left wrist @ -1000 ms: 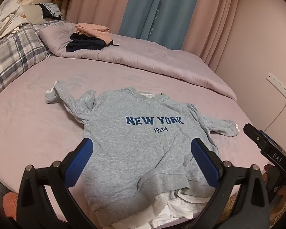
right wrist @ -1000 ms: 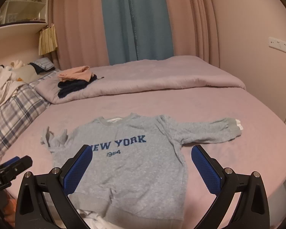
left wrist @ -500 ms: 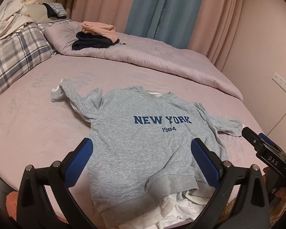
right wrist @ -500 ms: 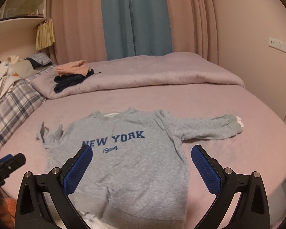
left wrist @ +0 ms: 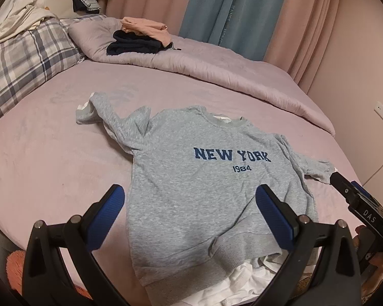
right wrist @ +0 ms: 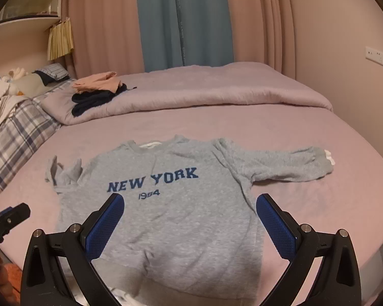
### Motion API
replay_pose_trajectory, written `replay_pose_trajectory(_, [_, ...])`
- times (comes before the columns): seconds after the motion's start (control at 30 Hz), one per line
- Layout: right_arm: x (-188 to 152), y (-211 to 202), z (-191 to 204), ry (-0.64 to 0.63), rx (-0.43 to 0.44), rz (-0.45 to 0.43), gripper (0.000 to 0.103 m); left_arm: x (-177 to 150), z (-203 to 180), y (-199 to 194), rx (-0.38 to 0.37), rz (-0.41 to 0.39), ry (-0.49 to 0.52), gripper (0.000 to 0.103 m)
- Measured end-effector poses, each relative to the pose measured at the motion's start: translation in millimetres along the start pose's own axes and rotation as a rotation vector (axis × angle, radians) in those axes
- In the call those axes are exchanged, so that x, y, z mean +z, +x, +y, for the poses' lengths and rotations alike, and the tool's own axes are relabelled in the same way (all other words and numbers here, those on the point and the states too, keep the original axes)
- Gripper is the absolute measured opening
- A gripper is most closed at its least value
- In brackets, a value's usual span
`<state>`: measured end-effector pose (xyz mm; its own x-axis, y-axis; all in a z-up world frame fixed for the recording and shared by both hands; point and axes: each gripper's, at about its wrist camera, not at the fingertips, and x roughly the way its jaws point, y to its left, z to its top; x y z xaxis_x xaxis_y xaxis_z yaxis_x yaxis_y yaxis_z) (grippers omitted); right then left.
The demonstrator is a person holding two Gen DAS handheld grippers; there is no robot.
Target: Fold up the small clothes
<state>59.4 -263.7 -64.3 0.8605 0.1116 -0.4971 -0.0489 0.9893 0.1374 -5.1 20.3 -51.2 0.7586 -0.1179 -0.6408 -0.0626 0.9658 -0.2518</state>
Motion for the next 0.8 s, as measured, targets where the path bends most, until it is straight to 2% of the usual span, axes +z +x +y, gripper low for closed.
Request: replay_pose_trajectory(0.8, [-1.4, 1.6, -0.5, -0.004, -0.019, -0.008, 0.103, -1.5, -4.7, -4.9, -0.012, -0.007, 0.034, 0.102])
